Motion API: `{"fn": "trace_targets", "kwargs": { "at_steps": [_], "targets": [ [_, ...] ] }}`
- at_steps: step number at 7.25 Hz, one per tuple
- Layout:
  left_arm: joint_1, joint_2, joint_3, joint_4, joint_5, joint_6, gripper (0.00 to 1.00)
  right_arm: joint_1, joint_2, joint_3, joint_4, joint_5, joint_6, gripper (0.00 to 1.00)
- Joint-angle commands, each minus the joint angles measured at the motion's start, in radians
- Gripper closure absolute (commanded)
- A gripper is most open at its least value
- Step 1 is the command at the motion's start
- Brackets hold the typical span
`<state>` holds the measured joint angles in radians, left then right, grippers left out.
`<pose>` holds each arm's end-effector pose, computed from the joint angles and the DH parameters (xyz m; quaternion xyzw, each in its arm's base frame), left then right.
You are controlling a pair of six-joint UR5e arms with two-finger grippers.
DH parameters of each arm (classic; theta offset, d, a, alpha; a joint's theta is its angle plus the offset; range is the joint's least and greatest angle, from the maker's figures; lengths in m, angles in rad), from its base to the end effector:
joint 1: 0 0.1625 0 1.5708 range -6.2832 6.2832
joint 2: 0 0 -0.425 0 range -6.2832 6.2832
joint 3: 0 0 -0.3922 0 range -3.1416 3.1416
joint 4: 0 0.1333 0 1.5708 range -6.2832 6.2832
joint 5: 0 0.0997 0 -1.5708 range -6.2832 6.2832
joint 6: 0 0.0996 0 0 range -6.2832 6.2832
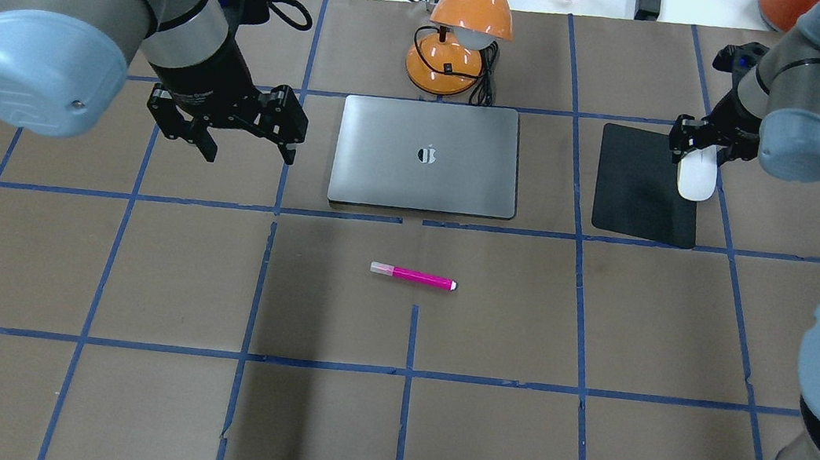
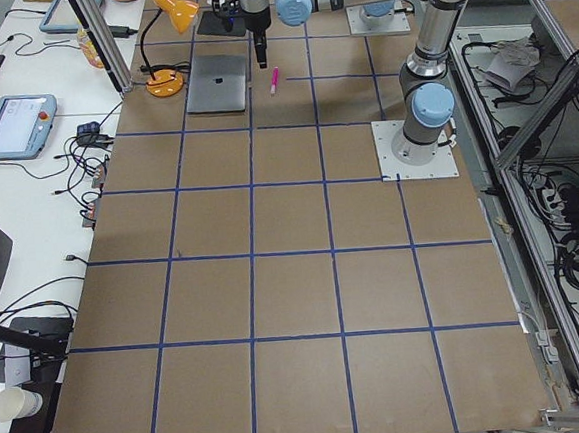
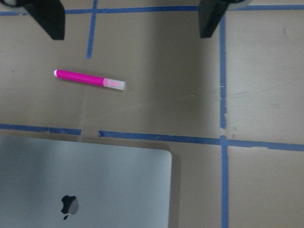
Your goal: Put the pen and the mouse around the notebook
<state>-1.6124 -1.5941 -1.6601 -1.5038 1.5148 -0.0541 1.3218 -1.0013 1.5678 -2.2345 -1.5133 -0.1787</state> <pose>-0.1593 -0.4885 0.4394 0.0069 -0.9993 -0.0241 0.0269 -0.0301 -0.6826 0.2206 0.0337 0.9978 -0.0535 0.0177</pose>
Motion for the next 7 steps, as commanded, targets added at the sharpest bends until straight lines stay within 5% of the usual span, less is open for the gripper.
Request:
{"fn": "trace_targets", "kwargs": {
  "at_steps": [1,3,4,6,7],
  "targets": [
    [0.014,0.002,0.09,-0.111,0.045,-0.021,0.0,0.059,0.056,-0.045,0.007,-0.004,0.044,0.47],
    [0.014,-0.009,0.099,-0.113,0.033,-0.027,0.0,0.062,0.064,-0.04,0.013,-0.01,0.045,0.46],
    [0.014,-0.009,0.095,-0.11,0.041,-0.027,0.0,0.062,0.061,-0.041,0.025,-0.013,0.047,0.38],
    [0.016,-0.009,0.097,-0.11,0.035,-0.03,0.0,0.059,0.061,-0.048,0.032,-0.012,0.045,0.0],
    [0.02,-0.003,0.097,-0.11,0.036,-0.032,0.0,0.059,0.055,-0.054,0.045,-0.01,0.045,0.0]
  ]
}}
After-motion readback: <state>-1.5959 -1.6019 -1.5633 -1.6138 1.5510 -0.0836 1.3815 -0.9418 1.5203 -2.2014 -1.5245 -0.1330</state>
